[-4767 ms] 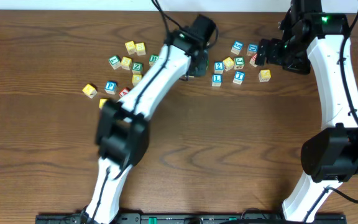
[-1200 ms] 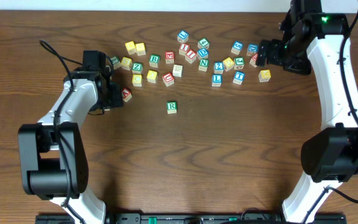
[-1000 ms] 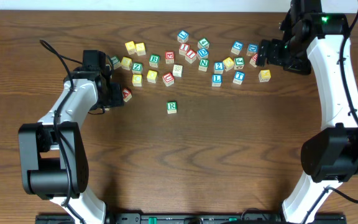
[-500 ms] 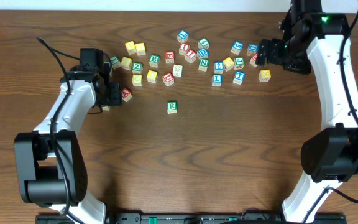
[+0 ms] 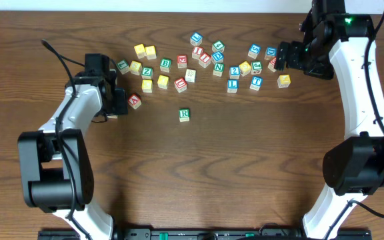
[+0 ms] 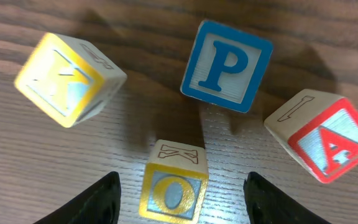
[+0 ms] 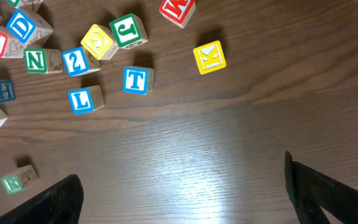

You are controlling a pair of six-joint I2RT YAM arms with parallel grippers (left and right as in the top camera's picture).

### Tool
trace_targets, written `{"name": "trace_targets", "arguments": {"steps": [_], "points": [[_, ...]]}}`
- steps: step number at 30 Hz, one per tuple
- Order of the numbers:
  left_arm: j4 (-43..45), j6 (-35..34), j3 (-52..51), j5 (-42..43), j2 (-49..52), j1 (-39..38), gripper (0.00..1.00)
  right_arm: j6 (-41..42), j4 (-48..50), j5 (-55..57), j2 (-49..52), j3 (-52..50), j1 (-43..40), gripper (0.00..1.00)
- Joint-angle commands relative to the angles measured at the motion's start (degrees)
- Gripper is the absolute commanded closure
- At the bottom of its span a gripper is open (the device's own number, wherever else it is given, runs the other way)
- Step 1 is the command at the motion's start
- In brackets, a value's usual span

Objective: Spell out ROBOT
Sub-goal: 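Move the left gripper to the yellow O block and grasp it, then place the yellow O block right of the green R block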

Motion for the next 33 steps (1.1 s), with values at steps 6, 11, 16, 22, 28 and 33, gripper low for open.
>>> {"name": "trace_targets", "arguments": {"steps": [6, 11, 16, 22, 28, 33], "points": [[0.1, 0.0, 0.7, 0.8, 3.9, 0.2, 0.45, 0.0, 0.0, 0.4, 0.0, 0.6, 0.2, 0.01], [0.5, 0.0, 0.7, 0.7, 4.2, 0.2, 0.63, 0.0, 0.0, 0.4, 0.0, 0.6, 0.2, 0.01], [0.5, -0.1, 1.2, 0.7, 3.9, 0.2, 0.68, 0.0, 0.0, 0.4, 0.0, 0.6, 0.2, 0.01], [0.1, -2.3, 2.2, 0.8, -1.1, 0.1, 0.68, 0.0, 0.0, 0.4, 0.0, 0.6, 0.2, 0.01], [-0.6, -9.3, 2.3, 2.5, -11.1, -3.2, 0.68, 0.0, 0.1, 0.4, 0.0, 0.6, 0.2, 0.01], [2.3, -15.1, 2.3, 4.0, -14.0, -13.9, 0.68, 0.0, -0.1, 0.4, 0.0, 0.6, 0.2, 0.01]]}}
